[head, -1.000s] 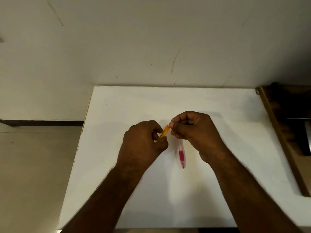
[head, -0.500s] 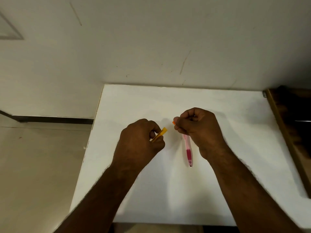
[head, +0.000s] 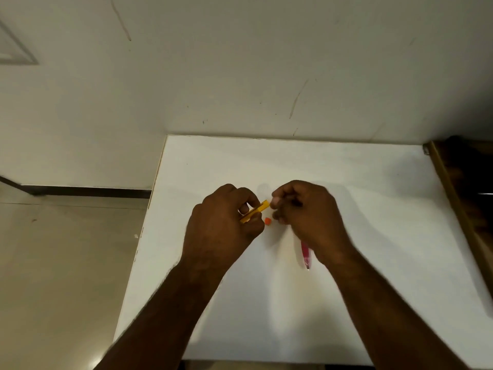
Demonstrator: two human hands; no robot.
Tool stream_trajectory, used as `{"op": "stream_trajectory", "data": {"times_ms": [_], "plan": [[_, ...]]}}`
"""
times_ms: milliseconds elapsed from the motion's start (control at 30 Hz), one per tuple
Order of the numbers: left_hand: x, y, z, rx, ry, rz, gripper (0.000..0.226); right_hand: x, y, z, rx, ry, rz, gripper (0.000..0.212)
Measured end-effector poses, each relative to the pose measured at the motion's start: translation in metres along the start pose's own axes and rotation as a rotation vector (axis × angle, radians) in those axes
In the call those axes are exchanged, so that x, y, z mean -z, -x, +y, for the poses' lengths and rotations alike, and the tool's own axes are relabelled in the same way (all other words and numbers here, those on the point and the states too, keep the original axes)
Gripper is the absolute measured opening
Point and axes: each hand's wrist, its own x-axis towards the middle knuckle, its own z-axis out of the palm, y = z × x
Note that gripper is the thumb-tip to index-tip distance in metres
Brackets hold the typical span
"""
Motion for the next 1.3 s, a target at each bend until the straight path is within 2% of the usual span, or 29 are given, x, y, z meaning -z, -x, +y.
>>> {"op": "stream_trajectory", "data": {"times_ms": [67, 100, 167, 400, 700, 967, 1300], "plan": [[-0.001, -0.002, 0.001, -0.014, -0.017, -0.006, 0.014, 0.012, -0.001, -0.002, -0.140, -0.374, -0.097, 0.012], [-0.003, -0.003, 0.002, -0.027, -0.024, -0.009, 0.015, 0.015, -0.001, -0.002, -0.181, -0.458, -0.151, 0.010], [-0.006, -0.006, 0.001, -0.057, -0.010, -0.018, 0.016, 0.017, 0.002, 0.001, -0.214, -0.505, -0.224, 0.010], [-0.012, -0.015, 0.002, -0.205, 0.059, -0.060, 0.024, 0.018, 0.003, 0.013, -0.324, -0.656, -0.216, 0.013], [-0.008, -0.015, 0.006, -0.278, 0.088, -0.023, 0.035, 0.018, 0.005, 0.011, -0.312, -0.691, -0.225, 0.016], [-0.003, -0.018, 0.003, -0.201, 0.091, -0.013, 0.031, 0.025, 0.000, 0.001, -0.125, -0.501, -0.142, 0.013], [-0.002, -0.016, 0.002, -0.222, 0.058, -0.019, 0.030, 0.024, 0.000, -0.001, -0.169, -0.518, -0.140, 0.010]]}}
